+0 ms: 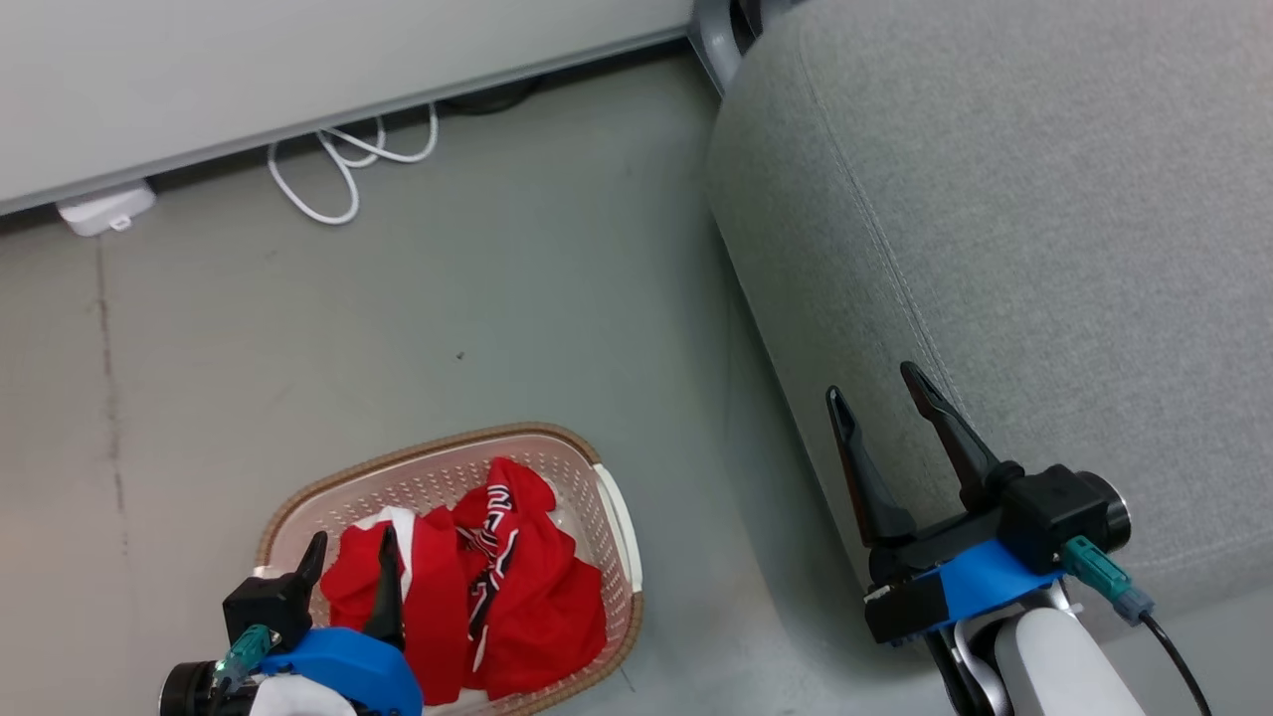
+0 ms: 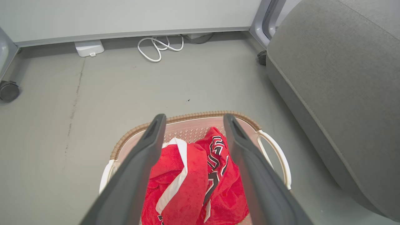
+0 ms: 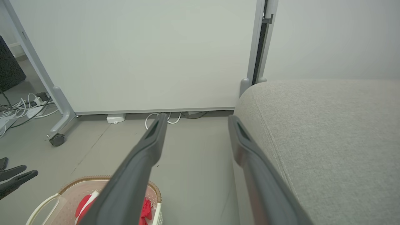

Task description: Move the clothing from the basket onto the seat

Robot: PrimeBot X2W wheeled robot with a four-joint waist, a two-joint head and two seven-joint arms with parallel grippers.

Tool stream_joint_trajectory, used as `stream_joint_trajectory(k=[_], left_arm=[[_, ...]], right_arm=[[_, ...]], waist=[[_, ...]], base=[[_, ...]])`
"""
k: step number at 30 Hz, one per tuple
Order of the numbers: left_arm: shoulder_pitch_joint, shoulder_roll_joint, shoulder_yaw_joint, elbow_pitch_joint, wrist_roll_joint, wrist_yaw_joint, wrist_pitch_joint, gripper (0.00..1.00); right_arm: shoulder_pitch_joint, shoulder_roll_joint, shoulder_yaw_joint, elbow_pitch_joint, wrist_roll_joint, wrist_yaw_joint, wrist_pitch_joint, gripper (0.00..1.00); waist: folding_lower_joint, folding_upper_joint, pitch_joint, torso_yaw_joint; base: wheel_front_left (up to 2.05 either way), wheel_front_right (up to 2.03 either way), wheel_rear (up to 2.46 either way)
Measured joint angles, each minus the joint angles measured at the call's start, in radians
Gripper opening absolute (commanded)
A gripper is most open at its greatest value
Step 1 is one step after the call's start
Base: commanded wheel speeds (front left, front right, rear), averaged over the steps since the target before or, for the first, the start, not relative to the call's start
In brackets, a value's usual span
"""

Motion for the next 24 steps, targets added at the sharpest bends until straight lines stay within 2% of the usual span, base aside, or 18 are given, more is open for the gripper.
stream_joint_trajectory(k=[11, 19, 24], left_arm=[[-0.138, 0.047, 0.009, 0.201, -0.004, 0.013, 0.015, 1.00], [-0.226, 0.098, 0.019, 0.301, -0.011, 0.045, 0.035, 1.00], [-0.269, 0.106, 0.025, 0.341, -0.022, 0.046, 0.037, 1.00]], right_arm=[[-0.041, -0.001, 0.028, -0.047, 0.066, 0.000, -0.002, 1.00], [-0.060, -0.001, 0.045, -0.081, 0.105, 0.000, -0.003, 1.00], [-0.071, -0.001, 0.050, -0.093, 0.116, 0.000, -0.003, 1.00]], waist=[[0.0001, -0.0001, 0.195, -0.105], [0.0000, 0.0000, 0.314, -0.147], [0.0001, 0.0000, 0.364, -0.162]], base=[[0.00, 0.00, 0.00], [0.00, 0.00, 0.00], [0.00, 0.00, 0.00]])
